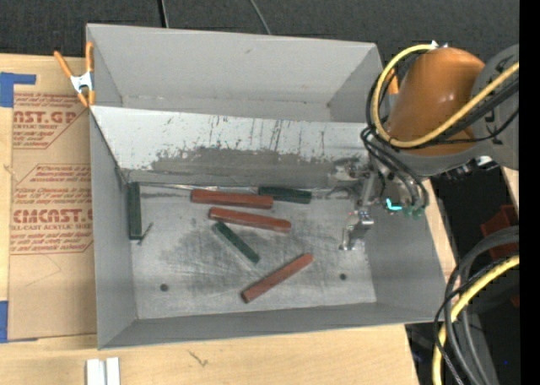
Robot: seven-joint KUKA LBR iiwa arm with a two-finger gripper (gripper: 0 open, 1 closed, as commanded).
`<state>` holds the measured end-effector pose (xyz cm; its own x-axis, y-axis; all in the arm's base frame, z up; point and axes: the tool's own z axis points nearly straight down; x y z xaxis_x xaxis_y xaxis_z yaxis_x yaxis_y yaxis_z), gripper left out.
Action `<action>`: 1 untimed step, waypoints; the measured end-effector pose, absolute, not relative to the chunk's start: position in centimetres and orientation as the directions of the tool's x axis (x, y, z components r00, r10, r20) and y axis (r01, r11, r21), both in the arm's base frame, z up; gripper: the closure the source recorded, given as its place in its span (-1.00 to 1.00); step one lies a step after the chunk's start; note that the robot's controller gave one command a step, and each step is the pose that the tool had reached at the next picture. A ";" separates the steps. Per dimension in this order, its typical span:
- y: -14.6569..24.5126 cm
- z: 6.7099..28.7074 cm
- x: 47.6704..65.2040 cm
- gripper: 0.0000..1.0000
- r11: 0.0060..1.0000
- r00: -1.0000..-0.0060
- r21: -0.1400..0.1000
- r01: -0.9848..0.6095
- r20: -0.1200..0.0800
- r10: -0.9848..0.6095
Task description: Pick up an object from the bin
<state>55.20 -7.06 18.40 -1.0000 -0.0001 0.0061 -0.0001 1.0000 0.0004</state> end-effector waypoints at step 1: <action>-7.0 18.8 55.4 -1.00 1.000 -1.000 0.000 -0.001 -0.002 -0.001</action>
Offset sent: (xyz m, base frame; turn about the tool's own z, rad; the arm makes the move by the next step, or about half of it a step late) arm -0.0102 0.0011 -0.0934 -0.2515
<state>55.38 -7.03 18.82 -1.0000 -0.0008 -0.0018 -0.0008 1.0000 -0.0005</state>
